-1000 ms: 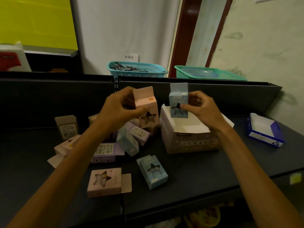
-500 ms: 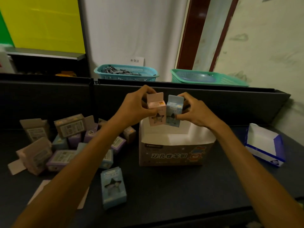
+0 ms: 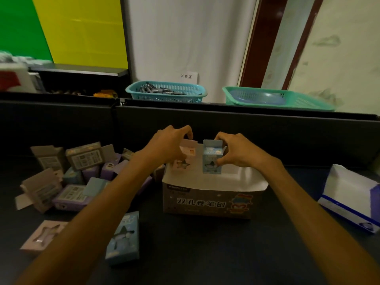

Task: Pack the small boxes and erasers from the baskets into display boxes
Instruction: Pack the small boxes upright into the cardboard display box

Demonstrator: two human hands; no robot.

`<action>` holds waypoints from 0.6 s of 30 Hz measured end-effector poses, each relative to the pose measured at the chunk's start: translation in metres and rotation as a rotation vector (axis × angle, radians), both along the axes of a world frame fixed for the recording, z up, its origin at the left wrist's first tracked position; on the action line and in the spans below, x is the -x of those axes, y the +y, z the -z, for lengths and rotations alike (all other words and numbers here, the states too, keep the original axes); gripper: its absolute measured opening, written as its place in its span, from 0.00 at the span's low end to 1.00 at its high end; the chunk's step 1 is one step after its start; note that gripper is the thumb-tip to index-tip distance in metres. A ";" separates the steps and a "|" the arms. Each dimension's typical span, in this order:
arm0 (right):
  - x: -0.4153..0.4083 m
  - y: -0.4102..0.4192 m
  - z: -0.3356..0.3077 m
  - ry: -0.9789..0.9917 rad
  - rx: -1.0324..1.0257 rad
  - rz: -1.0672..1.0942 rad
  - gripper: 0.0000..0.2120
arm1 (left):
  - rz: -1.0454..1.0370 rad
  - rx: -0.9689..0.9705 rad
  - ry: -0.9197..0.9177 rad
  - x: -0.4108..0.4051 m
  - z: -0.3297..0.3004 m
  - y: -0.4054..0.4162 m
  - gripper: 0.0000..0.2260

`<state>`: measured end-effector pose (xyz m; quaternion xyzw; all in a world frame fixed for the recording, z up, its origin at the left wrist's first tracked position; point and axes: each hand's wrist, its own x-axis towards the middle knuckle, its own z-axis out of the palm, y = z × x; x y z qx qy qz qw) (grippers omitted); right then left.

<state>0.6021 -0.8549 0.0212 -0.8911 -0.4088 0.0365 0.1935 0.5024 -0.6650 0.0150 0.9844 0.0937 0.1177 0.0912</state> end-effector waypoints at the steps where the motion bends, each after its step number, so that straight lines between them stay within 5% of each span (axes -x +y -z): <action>1: -0.001 0.000 0.002 0.002 0.012 -0.001 0.24 | 0.004 -0.037 0.011 0.001 -0.003 0.000 0.27; 7: -0.003 0.001 0.005 0.018 0.024 0.009 0.24 | 0.036 -0.303 0.102 -0.006 -0.007 0.002 0.21; 18: 0.003 0.020 -0.004 -0.023 0.000 0.041 0.23 | 0.040 -0.347 0.049 -0.010 -0.004 0.010 0.24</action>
